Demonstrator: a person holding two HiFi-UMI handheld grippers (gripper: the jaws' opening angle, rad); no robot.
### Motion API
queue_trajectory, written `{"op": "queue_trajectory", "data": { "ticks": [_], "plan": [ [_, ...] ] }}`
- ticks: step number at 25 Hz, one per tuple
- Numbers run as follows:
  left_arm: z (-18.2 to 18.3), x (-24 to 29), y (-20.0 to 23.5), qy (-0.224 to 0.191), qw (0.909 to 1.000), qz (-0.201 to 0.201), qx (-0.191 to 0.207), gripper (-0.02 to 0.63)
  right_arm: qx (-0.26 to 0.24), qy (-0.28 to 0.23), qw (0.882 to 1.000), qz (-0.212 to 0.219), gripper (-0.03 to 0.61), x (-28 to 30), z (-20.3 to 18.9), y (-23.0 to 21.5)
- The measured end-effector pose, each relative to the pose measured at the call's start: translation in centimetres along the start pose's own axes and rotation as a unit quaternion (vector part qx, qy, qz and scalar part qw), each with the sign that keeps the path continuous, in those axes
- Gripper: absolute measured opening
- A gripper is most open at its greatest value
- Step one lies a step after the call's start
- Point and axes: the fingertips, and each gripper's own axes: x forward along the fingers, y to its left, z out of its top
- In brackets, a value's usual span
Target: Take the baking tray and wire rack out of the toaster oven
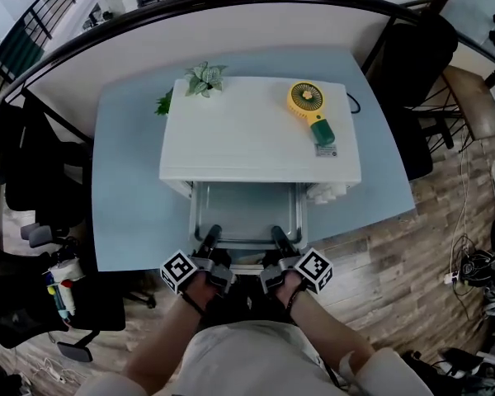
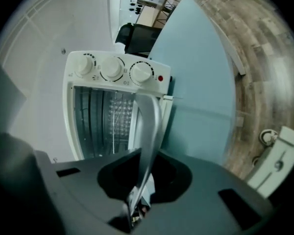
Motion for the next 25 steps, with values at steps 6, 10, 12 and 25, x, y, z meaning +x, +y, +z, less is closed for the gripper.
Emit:
{"op": "queue_trajectory", "data": {
  "ticks": [6, 10, 12, 25],
  "plan": [
    [-2.7, -3.4, 0.7, 0.026, 0.9992, 0.027, 0.015, 0.049, -0.017, 0.024, 0.999, -0.027, 0.031, -3.8, -1.1, 0.2],
    [-3.1, -5.0, -0.3, 0.033, 0.9993, 0.013, 0.009, 0.051, -0.022, 0.044, 0.998, -0.033, 0.031, -5.2, -1.9, 1.3],
    [-3.2, -5.9, -0.6, 0.032, 0.9994, 0.009, 0.01, 0.051, -0.026, 0.061, 0.997, -0.034, 0.031, -6.1, -2.7, 1.7],
    [0.8, -14.9, 0.9, -0.04, 0.998, 0.048, 0.007, 0.058, -0.06, 0.216, 0.972, -0.064, 0.035, -6.1, -11.7, 2.4]
  ]
}}
